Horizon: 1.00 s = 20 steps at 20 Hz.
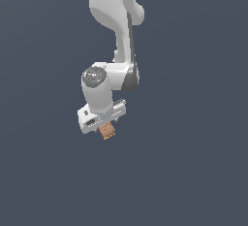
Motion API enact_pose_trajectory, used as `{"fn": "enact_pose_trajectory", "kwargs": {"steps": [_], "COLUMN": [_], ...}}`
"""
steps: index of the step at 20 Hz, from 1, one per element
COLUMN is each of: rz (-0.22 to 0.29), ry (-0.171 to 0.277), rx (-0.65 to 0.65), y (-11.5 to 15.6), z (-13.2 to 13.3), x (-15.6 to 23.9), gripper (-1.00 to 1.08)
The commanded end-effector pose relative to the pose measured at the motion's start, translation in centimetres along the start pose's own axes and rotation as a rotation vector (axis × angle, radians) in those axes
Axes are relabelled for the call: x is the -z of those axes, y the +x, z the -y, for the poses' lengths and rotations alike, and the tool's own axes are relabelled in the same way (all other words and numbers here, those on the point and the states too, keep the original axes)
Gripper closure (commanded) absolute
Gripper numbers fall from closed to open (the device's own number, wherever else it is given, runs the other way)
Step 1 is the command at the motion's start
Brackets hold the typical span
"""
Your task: Pick up the object and move it to a goal position.
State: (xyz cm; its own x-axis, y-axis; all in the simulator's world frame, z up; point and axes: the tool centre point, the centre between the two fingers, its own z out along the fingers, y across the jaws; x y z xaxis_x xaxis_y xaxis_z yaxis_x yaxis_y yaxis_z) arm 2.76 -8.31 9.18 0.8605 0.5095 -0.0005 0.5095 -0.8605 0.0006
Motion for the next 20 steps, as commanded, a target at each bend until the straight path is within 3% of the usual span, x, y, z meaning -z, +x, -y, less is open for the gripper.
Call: {"fn": "enact_pose_trajectory", "kwargs": {"steps": [1, 20], "rz": [0.000, 0.000], "ry": [0.000, 0.001], "rx": [0.010, 0.011], "y": [0.0, 0.0], "z": [-0.1, -0.1], "x": [-0.1, -5.1], "gripper": [-0.92, -0.92]}}
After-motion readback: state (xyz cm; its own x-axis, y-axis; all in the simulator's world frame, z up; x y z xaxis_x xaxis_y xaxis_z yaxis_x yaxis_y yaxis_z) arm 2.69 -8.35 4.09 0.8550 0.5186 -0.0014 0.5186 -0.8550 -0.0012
